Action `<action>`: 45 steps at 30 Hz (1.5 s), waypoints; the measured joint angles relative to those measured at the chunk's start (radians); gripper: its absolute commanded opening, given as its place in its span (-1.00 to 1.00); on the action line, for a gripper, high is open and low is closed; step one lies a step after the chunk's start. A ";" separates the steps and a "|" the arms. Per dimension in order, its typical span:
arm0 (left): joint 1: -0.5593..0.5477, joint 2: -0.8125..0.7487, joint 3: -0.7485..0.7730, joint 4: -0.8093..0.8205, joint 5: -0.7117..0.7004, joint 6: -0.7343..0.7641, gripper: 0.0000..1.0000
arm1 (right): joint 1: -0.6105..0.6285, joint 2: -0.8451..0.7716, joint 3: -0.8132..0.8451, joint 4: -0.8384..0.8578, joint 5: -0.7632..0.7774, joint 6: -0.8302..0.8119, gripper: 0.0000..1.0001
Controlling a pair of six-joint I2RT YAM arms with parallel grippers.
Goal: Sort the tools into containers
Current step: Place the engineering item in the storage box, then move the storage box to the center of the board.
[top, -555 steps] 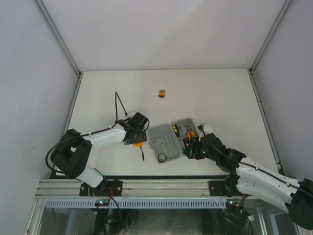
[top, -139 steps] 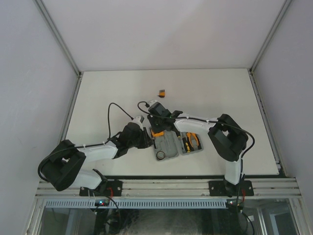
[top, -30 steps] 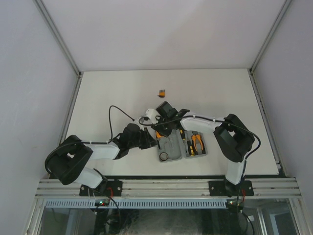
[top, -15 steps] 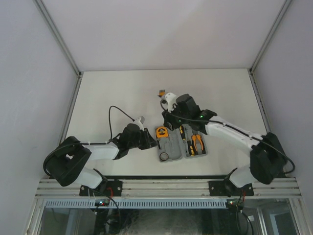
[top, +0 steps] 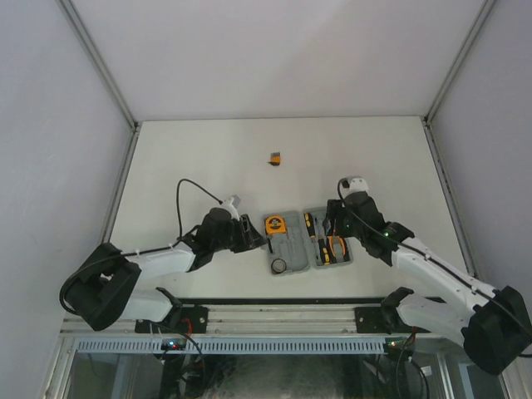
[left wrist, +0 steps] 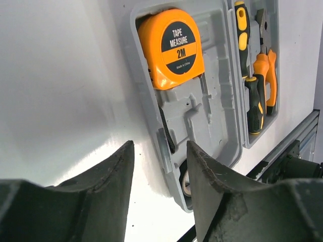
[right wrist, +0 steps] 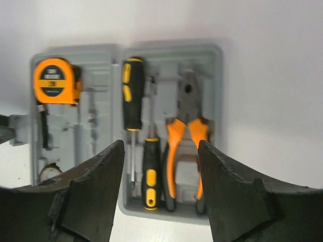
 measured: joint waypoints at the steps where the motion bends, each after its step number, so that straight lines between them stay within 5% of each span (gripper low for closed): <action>1: 0.006 -0.013 0.000 -0.014 -0.002 0.004 0.09 | -0.013 -0.026 -0.021 -0.014 0.008 0.019 0.26; 6: 0.031 -0.073 0.013 -0.080 -0.021 0.030 0.22 | -0.121 -0.123 -0.113 -0.040 -0.013 0.084 0.28; 13: 0.072 -0.145 0.079 -0.192 -0.058 0.082 0.27 | -0.276 -0.141 -0.237 -0.010 -0.234 0.124 0.27; 26: 0.139 -0.152 0.188 -0.329 -0.094 0.150 0.29 | -0.303 0.019 -0.254 0.133 -0.536 0.123 0.22; 38: 0.212 -0.126 0.313 -0.449 -0.115 0.227 0.35 | -0.302 -0.159 -0.214 0.048 -0.277 0.109 0.42; 45: 0.217 -0.110 0.468 -0.551 -0.137 0.281 0.35 | -0.243 -0.076 -0.129 0.076 -0.167 0.133 0.50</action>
